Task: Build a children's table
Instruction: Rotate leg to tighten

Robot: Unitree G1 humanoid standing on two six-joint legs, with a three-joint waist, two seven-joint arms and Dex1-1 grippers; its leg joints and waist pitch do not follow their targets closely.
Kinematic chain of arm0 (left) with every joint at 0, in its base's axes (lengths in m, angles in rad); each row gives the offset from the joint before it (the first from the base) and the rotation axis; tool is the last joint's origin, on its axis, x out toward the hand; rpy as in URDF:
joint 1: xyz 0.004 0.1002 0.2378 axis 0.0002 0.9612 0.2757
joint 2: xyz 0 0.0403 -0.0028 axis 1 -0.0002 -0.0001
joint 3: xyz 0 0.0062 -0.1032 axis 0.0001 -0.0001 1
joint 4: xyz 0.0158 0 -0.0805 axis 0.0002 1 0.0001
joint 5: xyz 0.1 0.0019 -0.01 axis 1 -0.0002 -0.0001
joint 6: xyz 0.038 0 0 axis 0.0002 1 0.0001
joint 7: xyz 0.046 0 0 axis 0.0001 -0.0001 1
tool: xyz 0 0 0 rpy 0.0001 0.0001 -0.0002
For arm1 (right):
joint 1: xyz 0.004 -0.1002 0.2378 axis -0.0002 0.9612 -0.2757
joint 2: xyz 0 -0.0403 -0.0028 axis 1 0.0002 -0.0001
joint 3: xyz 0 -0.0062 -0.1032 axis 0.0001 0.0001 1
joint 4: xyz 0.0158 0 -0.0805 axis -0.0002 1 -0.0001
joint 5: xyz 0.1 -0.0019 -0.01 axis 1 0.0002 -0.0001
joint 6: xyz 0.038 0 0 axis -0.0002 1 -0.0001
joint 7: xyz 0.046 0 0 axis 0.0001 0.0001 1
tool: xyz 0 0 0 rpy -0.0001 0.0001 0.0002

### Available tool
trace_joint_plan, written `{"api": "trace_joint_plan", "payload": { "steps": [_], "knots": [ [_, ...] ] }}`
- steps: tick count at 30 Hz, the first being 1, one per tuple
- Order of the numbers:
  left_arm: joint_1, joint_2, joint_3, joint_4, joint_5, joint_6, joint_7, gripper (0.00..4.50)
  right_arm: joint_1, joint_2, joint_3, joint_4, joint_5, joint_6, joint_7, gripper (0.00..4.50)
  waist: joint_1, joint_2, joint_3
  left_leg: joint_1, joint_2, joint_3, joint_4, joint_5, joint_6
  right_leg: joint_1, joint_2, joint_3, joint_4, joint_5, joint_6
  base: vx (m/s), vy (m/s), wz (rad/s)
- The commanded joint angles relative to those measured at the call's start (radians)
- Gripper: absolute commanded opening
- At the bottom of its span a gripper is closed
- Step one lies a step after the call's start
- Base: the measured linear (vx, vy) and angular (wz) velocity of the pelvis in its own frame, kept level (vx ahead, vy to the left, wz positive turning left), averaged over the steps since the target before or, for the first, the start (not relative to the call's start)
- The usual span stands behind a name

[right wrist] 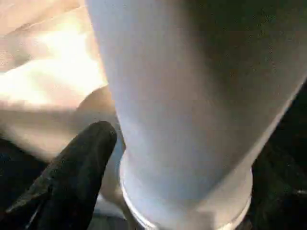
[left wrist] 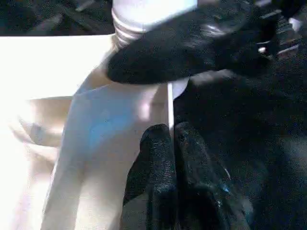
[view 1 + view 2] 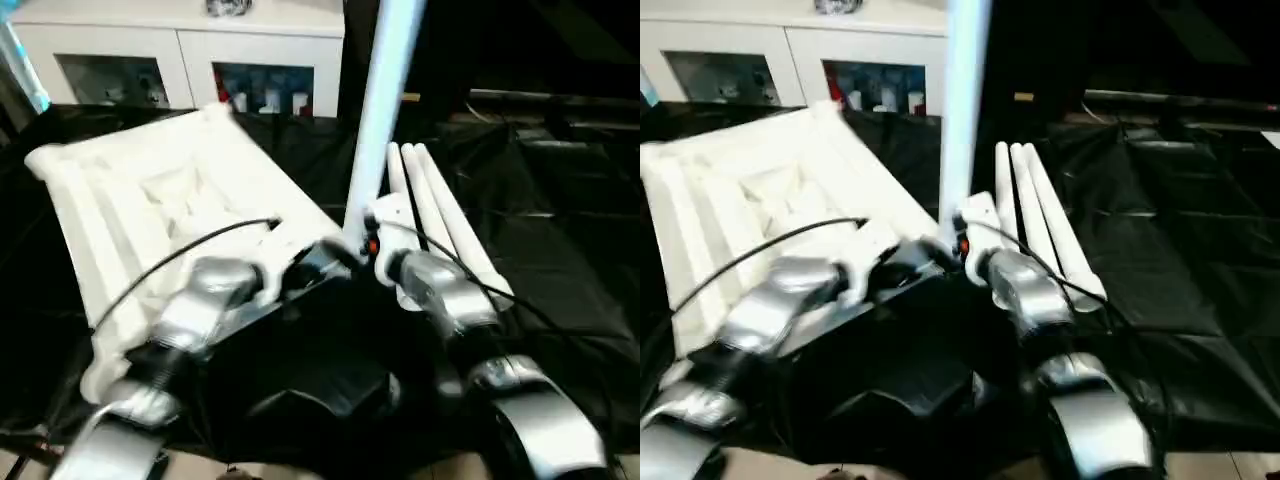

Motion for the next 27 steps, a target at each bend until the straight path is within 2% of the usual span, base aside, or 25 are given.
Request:
{"api": "trace_joint_plan", "payload": {
  "steps": [1, 5, 12, 17, 18, 19, 21, 24, 27],
  "knots": [
    [0.004, -0.009, -0.049, -0.078, -0.060, -0.039, -0.105, 0.00, 0.024, -0.015, 0.059, -0.043, -0.008, 0.008, 0.119, 3.87, 0.005, 0.002, -0.065, 0.011, 0.045, -0.011, -0.058, -0.152, 0.059, 0.054, -0.085, 0.053, -0.065, -0.090, -0.224, 0.000, 0.000, 0.00],
    [0.035, 0.055, -0.060, -0.107, -0.075, -0.056, -0.197, 0.00, 0.080, -0.113, 0.096, -0.143, 0.002, 0.006, 0.287, 3.87, 0.015, 0.002, -0.064, 0.014, 0.047, -0.010, -0.058, -0.167, 0.059, 0.053, -0.084, 0.054, -0.065, -0.104, -0.223, 0.000, 0.000, 0.00],
    [0.070, 0.116, -0.068, -0.141, -0.081, -0.044, -0.275, 0.00, 0.129, -0.188, 0.109, -0.248, 0.038, 0.022, 0.404, 3.87, 0.031, 0.002, -0.062, 0.017, 0.048, -0.010, -0.060, -0.190, 0.044, 0.050, -0.084, 0.054, -0.070, -0.162, -0.208, 0.000, 0.000, 0.00],
    [0.081, 0.134, -0.074, -0.145, -0.077, -0.045, -0.282, 0.00, 0.138, -0.187, 0.103, -0.265, 0.045, 0.032, 0.402, 3.44, 0.032, 0.002, -0.062, 0.017, 0.047, -0.012, -0.060, -0.188, 0.035, 0.049, -0.083, 0.054, -0.070, -0.170, -0.205, 0.000, 0.000, 0.00],
    [0.081, 0.133, -0.073, -0.146, -0.078, -0.044, -0.281, 0.00, 0.138, -0.185, 0.102, -0.265, 0.046, 0.032, 0.399, 3.44, 0.031, -0.005, -0.063, 0.016, 0.046, -0.011, -0.060, -0.183, 0.037, 0.050, -0.083, 0.054, -0.070, -0.160, -0.205, 0.000, 0.000, 0.00],
    [0.082, 0.132, -0.072, -0.148, -0.080, -0.042, -0.282, 0.00, 0.140, -0.182, 0.102, -0.269, 0.049, 0.036, 0.399, 3.36, 0.033, -0.001, -0.063, 0.016, 0.046, -0.011, -0.059, -0.178, 0.039, 0.050, -0.084, 0.054, -0.068, -0.155, -0.207, 0.000, 0.000, 0.00],
    [0.083, 0.122, -0.068, -0.149, -0.085, -0.037, -0.275, 0.00, 0.147, -0.169, 0.104, -0.276, 0.055, 0.048, 0.394, 3.14, 0.033, -0.004, -0.063, 0.015, 0.046, -0.011, -0.059, -0.170, 0.043, 0.050, -0.083, 0.054, -0.068, -0.149, -0.205, 0.000, 0.000, 0.00],
    [0.082, 0.110, -0.062, -0.151, -0.093, -0.025, -0.263, 0.00, 0.152, -0.154, 0.101, -0.277, 0.056, 0.058, 0.380, 2.95, 0.033, -0.002, -0.064, 0.015, 0.046, -0.011, -0.059, -0.163, 0.042, 0.050, -0.084, 0.053, -0.067, -0.148, -0.205, 0.000, 0.000, 0.00],
    [0.060, 0.063, -0.048, -0.131, -0.091, 0.000, -0.192, 0.00, 0.138, -0.103, 0.082, -0.220, 0.028, 0.058, 0.252, 2.81, 0.030, -0.001, -0.059, 0.017, 0.046, -0.011, -0.061, -0.187, 0.028, 0.045, -0.084, 0.054, -0.072, -0.187, -0.201, 0.000, 0.000, 0.00]
  ]
}}
